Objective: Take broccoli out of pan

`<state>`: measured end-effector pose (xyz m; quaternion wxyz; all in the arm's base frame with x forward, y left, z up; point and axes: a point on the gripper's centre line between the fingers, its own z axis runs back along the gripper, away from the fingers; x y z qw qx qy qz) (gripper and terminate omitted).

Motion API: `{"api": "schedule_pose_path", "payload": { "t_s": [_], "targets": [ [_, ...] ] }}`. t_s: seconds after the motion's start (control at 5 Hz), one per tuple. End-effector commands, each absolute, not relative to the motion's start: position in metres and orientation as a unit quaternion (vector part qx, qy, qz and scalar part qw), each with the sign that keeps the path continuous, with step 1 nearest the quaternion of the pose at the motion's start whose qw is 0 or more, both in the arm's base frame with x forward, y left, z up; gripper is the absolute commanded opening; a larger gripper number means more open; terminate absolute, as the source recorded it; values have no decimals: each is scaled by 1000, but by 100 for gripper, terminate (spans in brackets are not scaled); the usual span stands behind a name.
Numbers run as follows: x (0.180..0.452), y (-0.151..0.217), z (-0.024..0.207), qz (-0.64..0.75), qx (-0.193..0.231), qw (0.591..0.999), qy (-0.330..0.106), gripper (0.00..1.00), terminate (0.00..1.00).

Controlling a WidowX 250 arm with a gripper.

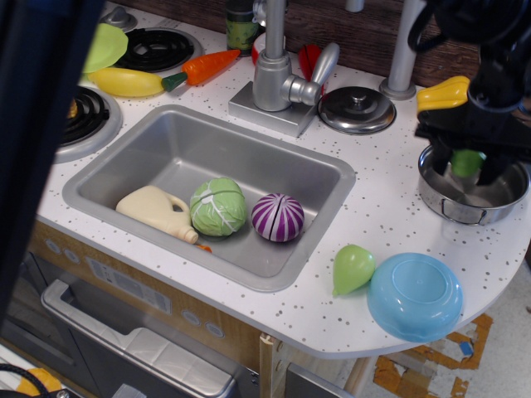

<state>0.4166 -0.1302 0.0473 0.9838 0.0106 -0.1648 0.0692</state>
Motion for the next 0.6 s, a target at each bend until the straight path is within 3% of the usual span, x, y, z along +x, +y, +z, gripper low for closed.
{"api": "schedule_pose_path", "payload": {
  "t_s": [0.0, 0.2, 0.4],
  "targets": [
    [402, -75, 117, 83, 41, 974, -207, 0, 0],
    [382, -62, 109, 82, 29, 980, -180, 0, 0],
    [354, -71, 90, 82, 14, 986, -146, 0, 100]
  ]
}}
